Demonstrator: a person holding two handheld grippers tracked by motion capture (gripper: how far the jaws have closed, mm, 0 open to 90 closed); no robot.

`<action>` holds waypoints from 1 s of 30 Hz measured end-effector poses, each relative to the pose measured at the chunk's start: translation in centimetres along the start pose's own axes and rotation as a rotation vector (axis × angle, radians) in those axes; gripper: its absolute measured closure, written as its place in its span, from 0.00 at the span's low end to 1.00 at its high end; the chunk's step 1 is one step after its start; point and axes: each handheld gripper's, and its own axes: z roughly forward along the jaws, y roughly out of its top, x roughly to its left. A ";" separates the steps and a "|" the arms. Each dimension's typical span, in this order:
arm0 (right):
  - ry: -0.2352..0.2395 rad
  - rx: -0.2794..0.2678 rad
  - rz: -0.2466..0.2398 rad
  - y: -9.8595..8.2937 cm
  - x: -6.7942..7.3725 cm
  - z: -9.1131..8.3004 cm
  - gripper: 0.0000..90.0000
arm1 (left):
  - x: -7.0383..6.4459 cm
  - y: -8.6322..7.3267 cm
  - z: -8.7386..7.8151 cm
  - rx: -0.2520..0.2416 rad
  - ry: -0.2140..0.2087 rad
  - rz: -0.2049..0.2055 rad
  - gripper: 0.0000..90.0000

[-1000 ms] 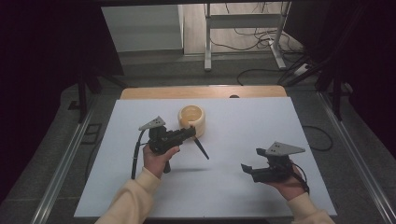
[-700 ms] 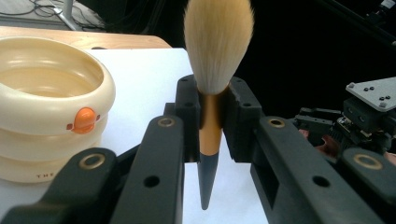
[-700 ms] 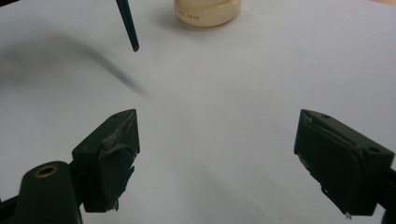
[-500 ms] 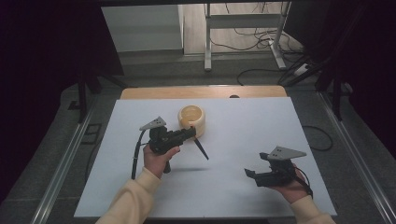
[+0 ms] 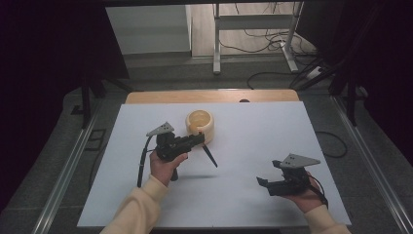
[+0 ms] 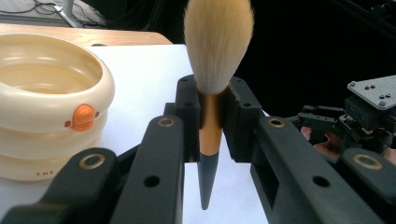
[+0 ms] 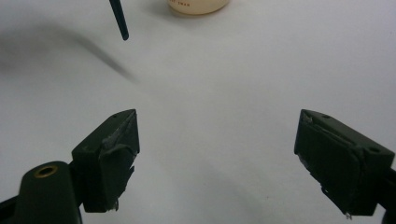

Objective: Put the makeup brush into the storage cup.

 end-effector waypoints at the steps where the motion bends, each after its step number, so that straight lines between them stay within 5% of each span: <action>1: -0.001 0.000 0.000 0.0 0.0 0.0 0.17 | 0.0 0.0 0.0 0.000 0.000 0.000 0.87; 30: -0.015 0.003 0.004 0.0 -0.3 -0.1 0.17 | 0.0 3.9 0.0 -0.013 0.033 0.046 0.87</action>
